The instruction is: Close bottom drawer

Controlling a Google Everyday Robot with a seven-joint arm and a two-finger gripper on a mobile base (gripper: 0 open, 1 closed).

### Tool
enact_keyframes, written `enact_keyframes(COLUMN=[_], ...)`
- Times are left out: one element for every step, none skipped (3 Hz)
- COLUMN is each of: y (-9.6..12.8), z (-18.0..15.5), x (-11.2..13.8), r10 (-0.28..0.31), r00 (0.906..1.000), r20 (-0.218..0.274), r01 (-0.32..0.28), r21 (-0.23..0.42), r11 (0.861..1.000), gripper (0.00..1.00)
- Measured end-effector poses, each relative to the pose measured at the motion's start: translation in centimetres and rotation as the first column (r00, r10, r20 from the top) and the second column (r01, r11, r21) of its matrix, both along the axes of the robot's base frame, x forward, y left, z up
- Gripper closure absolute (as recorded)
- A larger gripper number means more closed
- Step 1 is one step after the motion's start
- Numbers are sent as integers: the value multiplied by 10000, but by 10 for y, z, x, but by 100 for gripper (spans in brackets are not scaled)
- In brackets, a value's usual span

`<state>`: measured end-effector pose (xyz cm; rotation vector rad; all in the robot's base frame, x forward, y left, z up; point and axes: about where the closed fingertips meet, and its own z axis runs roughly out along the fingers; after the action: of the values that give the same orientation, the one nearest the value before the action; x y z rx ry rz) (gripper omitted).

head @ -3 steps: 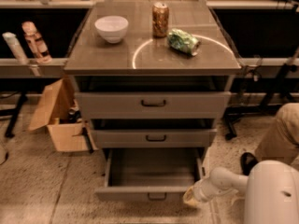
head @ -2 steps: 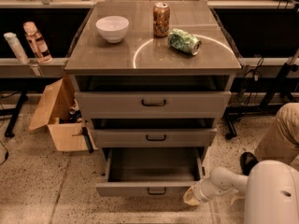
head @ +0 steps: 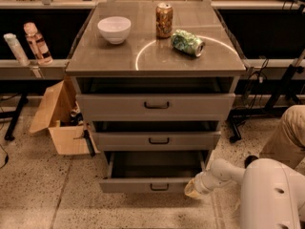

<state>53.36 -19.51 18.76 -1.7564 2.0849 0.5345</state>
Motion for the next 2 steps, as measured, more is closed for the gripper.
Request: enact_keyframes(y=[0, 0], z=[0, 0], x=[0, 0], r10=[0, 0], r00=[10000, 10000], r20=[0, -1], r01=[0, 0], r21=[0, 0], r11=[10000, 10000], gripper=[81, 58])
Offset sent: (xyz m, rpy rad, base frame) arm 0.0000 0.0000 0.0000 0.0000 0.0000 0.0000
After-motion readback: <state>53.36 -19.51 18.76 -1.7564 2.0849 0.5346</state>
